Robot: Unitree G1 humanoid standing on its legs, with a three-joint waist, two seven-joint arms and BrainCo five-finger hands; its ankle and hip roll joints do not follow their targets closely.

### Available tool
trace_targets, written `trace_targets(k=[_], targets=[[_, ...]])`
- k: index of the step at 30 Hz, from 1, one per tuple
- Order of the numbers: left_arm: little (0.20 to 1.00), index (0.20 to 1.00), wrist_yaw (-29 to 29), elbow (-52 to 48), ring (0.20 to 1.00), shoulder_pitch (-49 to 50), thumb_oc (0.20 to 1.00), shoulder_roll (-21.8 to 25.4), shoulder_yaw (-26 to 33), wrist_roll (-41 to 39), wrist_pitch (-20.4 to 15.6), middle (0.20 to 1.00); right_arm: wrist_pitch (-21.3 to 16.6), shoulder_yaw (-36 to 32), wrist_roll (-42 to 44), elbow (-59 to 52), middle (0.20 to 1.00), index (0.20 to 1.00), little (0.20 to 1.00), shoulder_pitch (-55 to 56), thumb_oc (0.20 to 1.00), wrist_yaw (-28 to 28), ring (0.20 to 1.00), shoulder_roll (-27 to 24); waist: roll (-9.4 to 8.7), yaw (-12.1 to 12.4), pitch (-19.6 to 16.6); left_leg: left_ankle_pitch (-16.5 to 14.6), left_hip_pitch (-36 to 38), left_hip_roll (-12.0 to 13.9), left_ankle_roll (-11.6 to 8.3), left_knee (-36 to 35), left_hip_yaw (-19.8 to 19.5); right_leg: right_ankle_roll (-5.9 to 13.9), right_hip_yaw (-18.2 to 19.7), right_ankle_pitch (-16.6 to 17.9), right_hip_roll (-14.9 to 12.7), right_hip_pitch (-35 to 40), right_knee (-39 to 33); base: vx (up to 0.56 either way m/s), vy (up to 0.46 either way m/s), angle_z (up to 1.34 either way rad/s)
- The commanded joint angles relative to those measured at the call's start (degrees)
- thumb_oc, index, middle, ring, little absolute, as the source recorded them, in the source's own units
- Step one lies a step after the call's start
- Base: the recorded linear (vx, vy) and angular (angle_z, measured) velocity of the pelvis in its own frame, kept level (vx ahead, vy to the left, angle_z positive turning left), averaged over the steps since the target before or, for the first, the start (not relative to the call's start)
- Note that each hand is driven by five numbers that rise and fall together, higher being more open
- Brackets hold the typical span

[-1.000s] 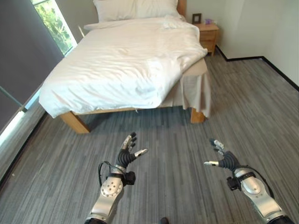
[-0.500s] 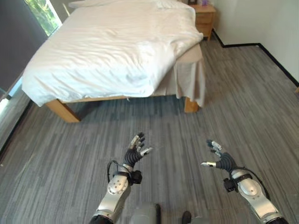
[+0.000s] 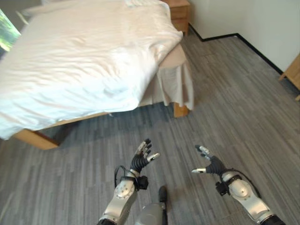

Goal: Making the bed.

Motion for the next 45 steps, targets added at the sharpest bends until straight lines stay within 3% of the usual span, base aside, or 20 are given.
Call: trace_targets(k=[1,4,6,9,10,14,17,20,22,23,26,27,30,33,36,37,39,41,42,45], targets=[[1.000,1.000,-1.72,-4.71,1.000,-1.91,1.000,2.07,-1.11,0.35,-2.89,1.000,-3.41,-0.95,-2.80,-4.41,1.000,1.000,1.000,-4.66,1.000,0.18,1.000,1.12,1.64,-0.56,-0.01,-1.40,3.96,2.86,-2.67,-0.59,-1.14,0.97,-7.17,23.67,-0.44,-2.47,1.12,0.43,0.024,0.52],[1.000,1.000,-1.88,-4.37,1.000,-2.27,1.000,1.95,-1.13,-0.01,-2.80,1.000,-3.19,-1.19,-2.85,-4.65,1.000,1.000,1.000,-4.45,1.000,0.20,1.000,1.20,1.14,-2.13,0.69,-2.96,5.90,1.95,-2.79,-0.59,-2.75,0.01,-9.79,21.12,-2.76,-4.38,-0.44,0.29,-0.035,0.52],[1.000,1.000,-2.41,-4.32,1.000,-1.69,1.000,1.55,-0.89,-1.08,-2.67,1.000,-3.39,-1.65,-3.82,-5.73,1.000,1.000,1.000,-3.60,1.000,-0.30,1.000,0.74,0.05,-4.39,0.69,-7.17,10.45,0.76,-4.45,-0.59,-5.77,-1.47,-12.72,20.70,-4.47,-7.47,-20.39,0.69,-0.221,0.63],[1.000,1.000,-2.03,-3.88,1.000,-2.29,1.000,1.39,0.49,-1.06,-3.31,1.000,-2.82,-2.34,-6.31,-5.46,1.000,1.000,1.000,-3.48,1.000,-1.87,1.000,0.78,-0.11,-6.51,0.74,-11.30,14.24,2.66,-6.70,-0.59,-8.80,0.40,-10.08,24.65,-4.79,-10.39,-39.09,0.70,-0.236,0.58],[1.000,1.000,-1.72,-3.30,1.000,-2.73,1.000,1.24,1.68,-1.20,-3.68,1.000,-2.28,-3.05,-7.51,-5.53,1.000,1.000,1.000,-2.90,1.000,-2.16,1.000,0.77,-0.10,-7.27,0.53,-13.23,16.70,3.67,-7.55,-0.59,-9.93,1.98,-8.17,26.54,-5.63,-13.92,-39.75,0.59,-0.183,0.98],[1.000,1.000,-2.15,-2.51,1.000,-3.05,1.000,0.59,2.07,-1.61,-3.60,1.000,-1.30,-4.63,-8.27,-5.49,1.000,1.000,1.000,-1.11,1.000,-1.97,1.000,0.50,-1.10,-8.29,-0.26,-15.67,21.77,4.75,-7.99,-0.59,-13.42,1.45,-4.96,28.49,-5.24,-12.21,-38.70,0.60,-0.251,0.86],[1.000,1.000,-1.38,-1.68,1.000,-2.53,1.000,-0.45,2.45,-2.15,-3.32,1.000,-0.31,-6.86,-6.07,-3.55,1.000,1.000,1.000,0.30,1.000,-2.53,1.000,0.74,0.04,-9.05,-1.75,-10.04,20.64,7.58,-10.78,10.06,-14.37,-0.53,-5.00,27.95,-2.99,-8.25,-38.62,0.43,-0.239,0.90],[1.000,1.000,-1.50,-3.56,1.000,-1.94,1.000,-0.51,3.11,-4.31,-2.31,1.000,0.52,-8.14,-8.26,-4.76,1.000,1.000,1.000,-1.13,1.000,-4.84,1.000,-1.48,-1.08,-7.46,1.01,0.65,7.26,8.26,-12.95,37.12,-11.16,-4.71,-8.28,25.02,-2.74,-1.68,-39.26,0.34,-0.337,-0.03],[1.000,1.000,-0.13,-6.78,1.000,-1.64,1.000,0.40,4.41,-4.85,-2.63,1.000,1.02,-11.18,-13.46,-5.78,1.000,1.000,1.000,-4.48,1.000,-10.26,1.000,-3.75,-3.31,-4.76,3.16,-0.79,-2.14,10.52,-11.68,43.73,-2.26,-6.20,-9.98,21.34,-3.03,2.58,-39.76,0.40,-0.367,-0.16],[1.000,1.000,-0.02,-6.89,1.000,-1.73,1.000,0.42,4.37,-4.83,-2.54,1.000,1.00,-11.19,-13.54,-5.63,1.000,1.000,1.000,-4.63,1.000,-10.41,1.000,-3.70,-2.88,-4.34,3.28,-1.49,-2.17,11.09,-11.69,44.39,-1.99,-6.18,-9.65,21.21,-2.57,2.56,-39.76,0.47,-0.133,-0.26],[1.000,1.000,-0.36,-6.44,1.000,-0.43,1.000,0.23,5.09,-4.97,-2.30,1.000,1.45,-11.95,-15.42,-6.95,1.000,1.000,1.000,-7.71,1.000,-11.40,1.000,-4.19,-2.40,-2.12,2.70,-4.47,-5.56,10.57,-9.90,32.35,5.07,-5.57,-9.37,17.76,-1.94,5.21,-39.76,0.43,0.043,-0.06],[1.000,1.000,-1.56,-6.85,1.000,1.78,1.000,0.75,5.70,-5.39,-2.17,1.000,1.17,-12.94,-18.02,-8.56,1.000,1.000,1.000,-9.05,1.000,-12.10,1.000,-5.76,-1.16,-1.22,1.64,-3.14,-7.50,10.39,-9.26,20.37,11.42,-5.47,-10.56,14.93,0.12,7.75,-39.76,0.51,0.083,-0.11],[1.000,1.000,-2.08,-7.08,1.000,3.40,1.000,1.32,5.64,-5.00,-1.43,1.000,1.23,-14.08,-20.27,-9.98,1.000,1.000,1.000,-12.20,1.000,-13.48,1.000,-7.96,-0.45,-0.39,-0.04,2.27,-6.32,11.45,-10.56,7.19,20.89,-4.83,-12.61,11.40,1.87,11.49,-39.76,0.45,0.064,0.38],[1.000,1.000,-2.62,-7.31,1.000,5.58,1.000,1.80,6.07,-4.76,-0.44,1.000,1.50,-14.77,-22.09,-11.25,1.000,1.000,1.000,-14.03,1.000,-13.22,1.000,-9.37,-0.89,0.05,-1.22,2.56,-3.33,9.40,-7.37,2.75,23.20,-4.12,-15.08,11.95,2.51,13.82,-39.53,0.38,0.071,0.49],[1.000,1.000,-3.86,-6.81,1.000,6.49,1.000,3.11,6.00,-4.30,0.34,1.000,1.09,-15.37,-25.44,-12.67,1.000,1.000,1.000,-17.19,1.000,-13.18,1.000,-10.71,-2.63,1.21,-1.78,-0.05,0.15,5.75,-4.17,0.58,21.61,0.04,-16.58,14.58,0.21,11.48,-24.86,0.36,0.123,0.47],[1.000,1.000,-3.86,-6.21,1.000,5.67,1.000,4.48,5.63,-3.68,0.38,1.000,1.63,-13.69,-27.39,-12.21,1.000,1.000,1.000,-22.84,1.000,-14.27,1.000,-11.88,-2.41,0.99,-1.41,-1.46,2.86,5.95,-3.42,-0.21,20.38,2.93,-16.46,20.12,-2.00,5.99,-13.08,0.25,0.062,0.54],[1.000,1.000,-3.72,-6.23,1.000,4.63,1.000,5.83,5.26,-3.50,0.27,1.000,1.99,-11.79,-27.00,-10.42,1.000,1.000,1.000,-27.76,1.000,-15.04,1.000,-10.77,-1.42,0.36,-0.89,-2.81,5.02,6.89,-2.99,-0.59,18.05,2.93,-15.63,21.39,-3.27,-0.14,-3.36,0.29,0.027,0.69],[1.000,1.000,-3.79,-6.19,1.000,4.35,1.000,6.09,5.38,-3.57,0.29,1.000,2.24,-10.36,-27.05,-9.53,1.000,1.000,1.000,-30.09,1.000,-15.12,1.000,-9.99,-1.52,-0.06,-0.80,-3.19,5.35,6.73,-3.05,-0.59,16.84,2.93,-15.59,20.90,-4.85,-1.62,-2.80,0.25,-0.046,0.75],[1.000,1.000,-3.99,-5.57,1.000,4.00,1.000,6.74,5.58,-4.65,0.45,1.000,2.89,-7.92,-27.20,-6.81,1.000,1.000,1.000,-33.57,1.000,-15.30,1.000,-8.52,-1.86,0.30,-0.88,-3.96,5.97,6.52,-3.58,-0.59,15.03,1.59,-16.05,19.57,-7.15,-2.54,-7.69,0.26,-0.145,1.30],[1.000,1.000,-4.58,-5.87,1.000,4.63,1.000,7.46,5.49,-7.13,0.70,1.000,4.75,-4.06,-25.80,0.72,1.000,1.000,1.000,-36.88,1.000,-15.28,1.000,-5.84,-2.66,0.36,-0.93,-4.56,6.16,6.13,-5.35,-0.59,9.69,-0.85,-11.80,16.66,-6.25,-3.38,-22.92,0.29,-0.213,1.02]])
